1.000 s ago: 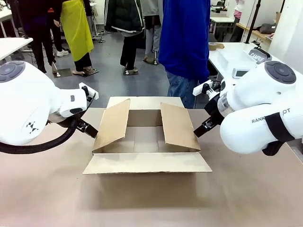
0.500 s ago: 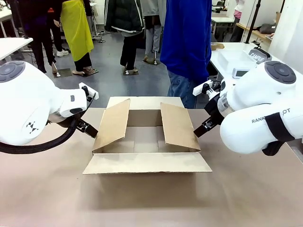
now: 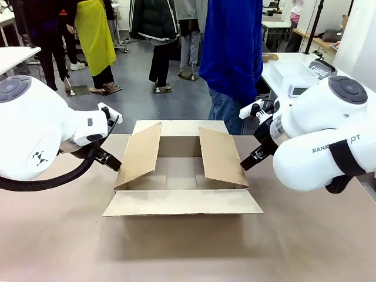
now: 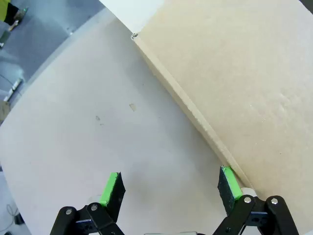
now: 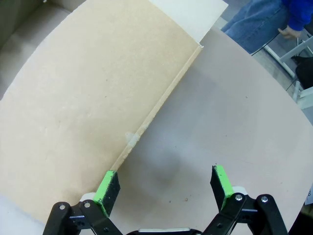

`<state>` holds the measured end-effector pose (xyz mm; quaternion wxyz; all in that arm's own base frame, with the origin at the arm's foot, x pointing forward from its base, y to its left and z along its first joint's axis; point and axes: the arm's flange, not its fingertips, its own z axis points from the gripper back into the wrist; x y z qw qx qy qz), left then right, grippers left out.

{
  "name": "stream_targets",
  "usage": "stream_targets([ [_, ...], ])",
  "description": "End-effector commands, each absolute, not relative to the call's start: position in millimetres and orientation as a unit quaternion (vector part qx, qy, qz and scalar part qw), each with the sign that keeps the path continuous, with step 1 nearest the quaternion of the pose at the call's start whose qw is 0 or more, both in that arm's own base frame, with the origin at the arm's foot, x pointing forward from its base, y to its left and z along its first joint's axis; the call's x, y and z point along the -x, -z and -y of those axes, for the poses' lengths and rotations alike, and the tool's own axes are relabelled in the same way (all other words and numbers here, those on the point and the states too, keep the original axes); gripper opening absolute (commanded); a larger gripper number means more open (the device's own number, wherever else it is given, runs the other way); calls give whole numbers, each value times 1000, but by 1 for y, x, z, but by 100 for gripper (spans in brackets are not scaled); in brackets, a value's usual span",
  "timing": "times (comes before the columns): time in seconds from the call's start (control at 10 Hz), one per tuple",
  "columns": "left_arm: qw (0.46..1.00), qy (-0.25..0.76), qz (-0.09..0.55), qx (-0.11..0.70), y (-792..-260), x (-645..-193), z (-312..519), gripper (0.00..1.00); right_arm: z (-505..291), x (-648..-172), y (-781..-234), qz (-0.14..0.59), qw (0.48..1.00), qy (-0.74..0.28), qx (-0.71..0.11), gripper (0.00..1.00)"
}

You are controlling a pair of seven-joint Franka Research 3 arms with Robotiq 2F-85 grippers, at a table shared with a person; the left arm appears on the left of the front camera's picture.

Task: Pack the gift set into the box.
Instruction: Place both hands on the side flaps of the Package Box and spread them outward.

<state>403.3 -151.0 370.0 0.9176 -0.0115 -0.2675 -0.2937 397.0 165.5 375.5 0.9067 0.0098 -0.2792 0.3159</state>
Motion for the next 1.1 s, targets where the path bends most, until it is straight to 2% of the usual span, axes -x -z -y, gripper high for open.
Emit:
stream_targets([
  [0.0, 917, 294, 268, 11, -370, -403, 151, 100, -165, -397, -375, 279, 907, -316, -10, 100],
  [0.2, 918, 294, 268, 11, -370, -403, 151, 100, -159, -394, -390, 276, 910, -309, -32, 100],
  [0.3, 907, 295, 295, 58, -395, -395, 139, 100, -144, -391, -416, 287, 911, -293, -50, 100],
  [0.4, 903, 276, 322, 64, -424, -385, 121, 100, -125, -386, -446, 304, 908, -277, -76, 100],
  [0.6, 890, 245, 373, 94, -484, -353, 78, 100, -84, -363, -497, 284, 916, -242, -143, 100],
  [0.7, 892, 232, 362, 138, -504, -338, 56, 100, -58, -353, -512, 271, 925, -193, -182, 100],
  [0.8, 882, 230, 339, 234, -518, -324, 24, 100, -18, -341, -523, 257, 927, -121, -246, 100],
  [1.0, 868, 128, 281, 389, -515, -318, -47, 100, 76, -319, -521, 243, 896, 33, -371, 100],
])
